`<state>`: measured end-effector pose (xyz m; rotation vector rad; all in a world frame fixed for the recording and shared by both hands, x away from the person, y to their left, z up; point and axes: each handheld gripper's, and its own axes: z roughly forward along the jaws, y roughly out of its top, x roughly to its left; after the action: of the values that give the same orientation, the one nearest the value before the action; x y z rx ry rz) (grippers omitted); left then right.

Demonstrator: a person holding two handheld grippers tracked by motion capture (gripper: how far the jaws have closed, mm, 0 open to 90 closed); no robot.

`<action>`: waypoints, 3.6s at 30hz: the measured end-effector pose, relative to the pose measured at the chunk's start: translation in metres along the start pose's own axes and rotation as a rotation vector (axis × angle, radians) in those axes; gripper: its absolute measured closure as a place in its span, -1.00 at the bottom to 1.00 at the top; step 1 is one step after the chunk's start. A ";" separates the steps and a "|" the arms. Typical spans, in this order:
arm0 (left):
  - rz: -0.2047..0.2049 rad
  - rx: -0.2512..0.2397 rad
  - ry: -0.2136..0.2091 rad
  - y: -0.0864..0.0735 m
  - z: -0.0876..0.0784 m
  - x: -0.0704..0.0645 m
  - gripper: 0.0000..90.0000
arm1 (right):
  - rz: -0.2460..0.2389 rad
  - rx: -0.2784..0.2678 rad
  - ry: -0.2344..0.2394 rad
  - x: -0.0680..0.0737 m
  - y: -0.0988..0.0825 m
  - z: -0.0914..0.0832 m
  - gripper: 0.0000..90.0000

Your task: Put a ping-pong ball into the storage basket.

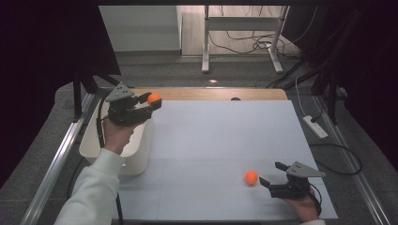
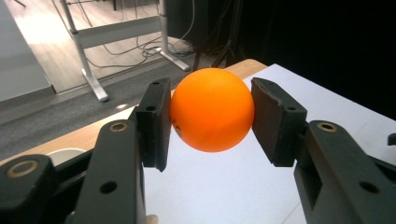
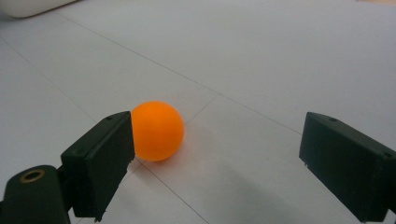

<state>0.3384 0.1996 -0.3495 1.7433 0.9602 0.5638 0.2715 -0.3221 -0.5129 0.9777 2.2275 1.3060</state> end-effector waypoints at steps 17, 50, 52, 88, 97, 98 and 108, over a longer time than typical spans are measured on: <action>-0.027 0.015 0.076 -0.004 -0.011 0.022 0.13 | 0.001 0.000 -0.007 0.000 0.000 0.000 -0.78; -0.074 0.026 0.183 -0.020 -0.024 0.054 0.13 | -0.007 0.007 -0.009 0.000 0.000 0.001 -0.77; -0.075 0.028 0.183 -0.021 -0.024 0.055 0.13 | -0.007 0.008 -0.009 0.000 0.000 0.001 -0.77; -0.114 0.250 0.271 -0.040 0.017 0.083 0.13 | -0.012 0.017 -0.007 -0.001 -0.001 0.002 -0.77; -0.129 0.329 0.280 -0.043 0.026 0.085 0.13 | -0.012 0.017 -0.006 -0.001 -0.001 0.002 -0.77; -0.129 0.334 0.280 -0.043 0.027 0.085 0.13 | -0.012 0.018 -0.006 -0.001 -0.001 0.002 -0.77; -0.130 0.337 0.280 -0.043 0.027 0.084 0.13 | -0.011 0.016 -0.008 -0.001 -0.001 0.002 -0.77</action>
<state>0.3917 0.2604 -0.4051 1.9106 1.4214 0.5974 0.2729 -0.3220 -0.5151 0.9734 2.2375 1.2793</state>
